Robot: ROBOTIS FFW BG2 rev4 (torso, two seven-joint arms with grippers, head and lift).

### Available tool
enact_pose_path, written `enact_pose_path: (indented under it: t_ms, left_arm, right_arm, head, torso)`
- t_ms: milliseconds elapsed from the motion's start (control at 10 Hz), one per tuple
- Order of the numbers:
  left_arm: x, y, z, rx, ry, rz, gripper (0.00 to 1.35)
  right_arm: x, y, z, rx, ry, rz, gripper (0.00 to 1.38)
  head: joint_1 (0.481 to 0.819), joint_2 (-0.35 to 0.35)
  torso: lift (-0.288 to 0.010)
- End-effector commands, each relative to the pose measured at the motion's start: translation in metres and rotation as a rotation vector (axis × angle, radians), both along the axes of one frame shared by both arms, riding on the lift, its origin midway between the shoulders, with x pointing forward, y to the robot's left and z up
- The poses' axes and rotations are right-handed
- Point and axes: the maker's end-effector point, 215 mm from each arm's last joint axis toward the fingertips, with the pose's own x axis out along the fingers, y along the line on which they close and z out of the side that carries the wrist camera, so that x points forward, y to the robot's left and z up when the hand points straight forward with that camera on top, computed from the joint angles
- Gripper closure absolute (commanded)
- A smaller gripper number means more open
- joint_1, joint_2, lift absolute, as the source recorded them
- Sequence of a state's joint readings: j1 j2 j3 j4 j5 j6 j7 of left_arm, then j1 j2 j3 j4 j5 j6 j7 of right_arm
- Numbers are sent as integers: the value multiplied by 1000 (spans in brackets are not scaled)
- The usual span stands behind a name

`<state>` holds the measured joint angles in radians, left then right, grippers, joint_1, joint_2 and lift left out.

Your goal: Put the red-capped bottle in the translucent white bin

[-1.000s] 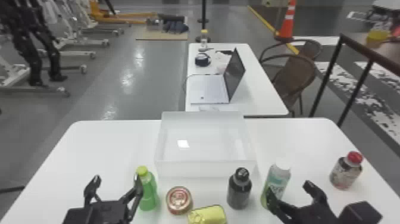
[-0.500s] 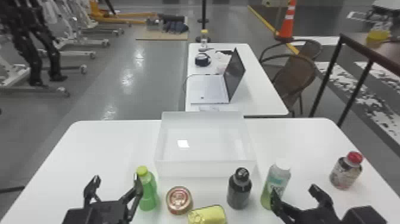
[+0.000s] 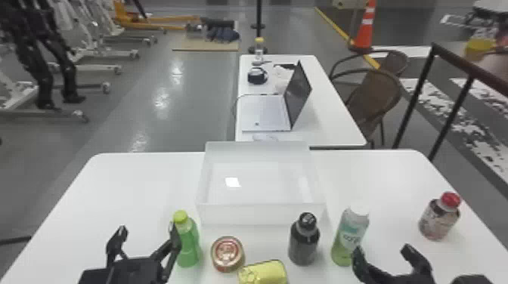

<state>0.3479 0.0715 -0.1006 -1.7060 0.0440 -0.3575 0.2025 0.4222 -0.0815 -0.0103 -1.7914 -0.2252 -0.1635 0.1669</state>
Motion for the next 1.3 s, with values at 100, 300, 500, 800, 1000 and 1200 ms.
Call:
enact_pose_path:
  t_ms: [100,300,500,800,1000,1200]
  left_arm:
    - [-1,0,3,-3,-18,2,303]
    - [0,1,3,-7,-18,3,303]
    - [-1,1,2,-13,-17,4,303]
    - [-1,0,0,-21,-15,4,303]
    - [-1,0,-1,-30,-14,7,303]
    - [-2,1,-4,-34,-9,9,303]
  right_arm:
    - [-9,-39,-26,-13,24,-90,167]
    - [-14,-66,-36,-42,34,-156,167]
    - [-16,-111,-36,-107,35,-241,167]
    - [-24,-180,-34,-166,30,-379,167]
    - [-25,-213,-38,-158,23,-395,167]
    - [-18,-228,-41,-172,1,-359,167]
  head:
    - [549,0]
    - [549,0]
    - [549,0]
    - [549,0]
    - [549,0]
    - [549,0]
  torso:
    - [-100]
    - [-100]
    - [-100]
    - [-100]
    - [-100]
    - [-100]
